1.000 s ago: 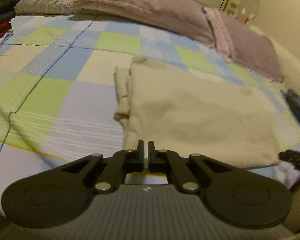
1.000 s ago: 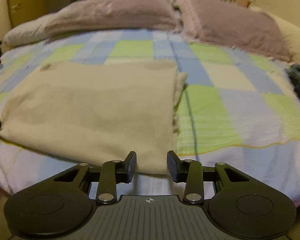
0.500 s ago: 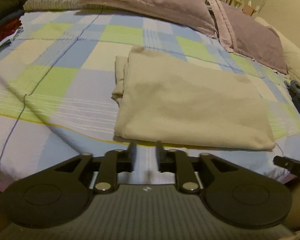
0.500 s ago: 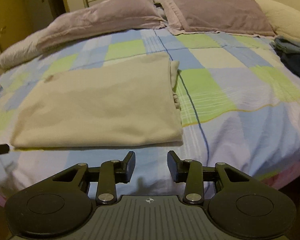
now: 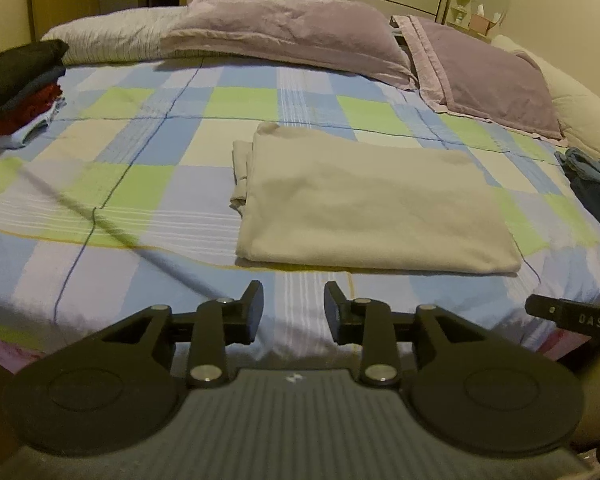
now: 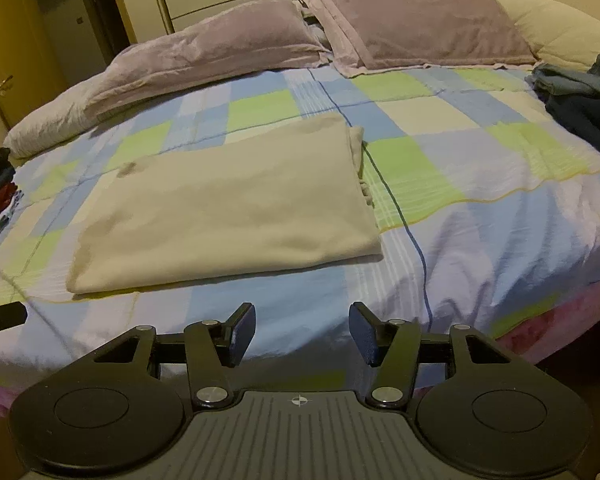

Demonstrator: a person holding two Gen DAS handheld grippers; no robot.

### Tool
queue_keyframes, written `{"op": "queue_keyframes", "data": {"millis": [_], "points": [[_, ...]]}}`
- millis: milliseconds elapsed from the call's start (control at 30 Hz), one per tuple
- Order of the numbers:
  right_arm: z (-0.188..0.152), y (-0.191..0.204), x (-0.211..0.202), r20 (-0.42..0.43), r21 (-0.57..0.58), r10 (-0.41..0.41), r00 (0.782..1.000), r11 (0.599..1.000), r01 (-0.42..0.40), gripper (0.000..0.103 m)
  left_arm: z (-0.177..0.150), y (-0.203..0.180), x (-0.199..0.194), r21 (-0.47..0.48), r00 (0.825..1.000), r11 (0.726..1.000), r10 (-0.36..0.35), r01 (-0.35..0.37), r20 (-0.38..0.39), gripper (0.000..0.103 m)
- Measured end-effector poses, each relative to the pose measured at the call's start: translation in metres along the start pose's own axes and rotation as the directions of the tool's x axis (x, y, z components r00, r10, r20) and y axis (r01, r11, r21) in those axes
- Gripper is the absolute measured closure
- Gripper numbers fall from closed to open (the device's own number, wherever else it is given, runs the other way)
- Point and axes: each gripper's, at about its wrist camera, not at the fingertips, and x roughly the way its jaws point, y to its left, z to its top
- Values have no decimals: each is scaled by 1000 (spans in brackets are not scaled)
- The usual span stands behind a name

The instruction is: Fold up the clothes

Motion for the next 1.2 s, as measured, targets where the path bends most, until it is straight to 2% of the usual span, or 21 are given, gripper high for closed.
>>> {"op": "queue_keyframes", "data": {"millis": [233, 500, 733, 867, 1033, 1067, 1133, 1200], "points": [[-13, 6, -19, 15, -3, 16, 1000, 1000, -16, 47, -14, -4, -29, 16, 1000, 1000, 6, -7, 30, 71], [-20, 6, -34, 37, 7, 17, 999, 1000, -17, 47, -21, -8, -40, 33, 999, 999, -5, 3, 43, 69], [-20, 8, -33, 30, 11, 18, 999, 1000, -19, 47, -20, -4, -35, 24, 999, 1000, -8, 7, 34, 69], [-19, 3, -26, 18, 32, 13, 1000, 999, -14, 47, -18, 0, -21, 17, 998, 999, -49, 49, 27, 69], [-15, -19, -8, 8, 134, 27, 1000, 991, -28, 47, -14, 3, 8, 5, 992, 992, -126, 126, 2, 74], [-13, -26, -4, 14, 168, 44, 999, 985, -46, 47, -12, 4, 15, 0, 991, 991, -137, 137, -3, 80], [-8, -38, 5, 35, 243, 95, 995, 965, -100, 47, -5, 4, 31, -2, 987, 987, -159, 159, -15, 87], [-3, -48, 17, 57, 327, 162, 985, 929, -172, 48, 5, 3, 49, 3, 982, 983, -186, 186, -26, 93]]}}
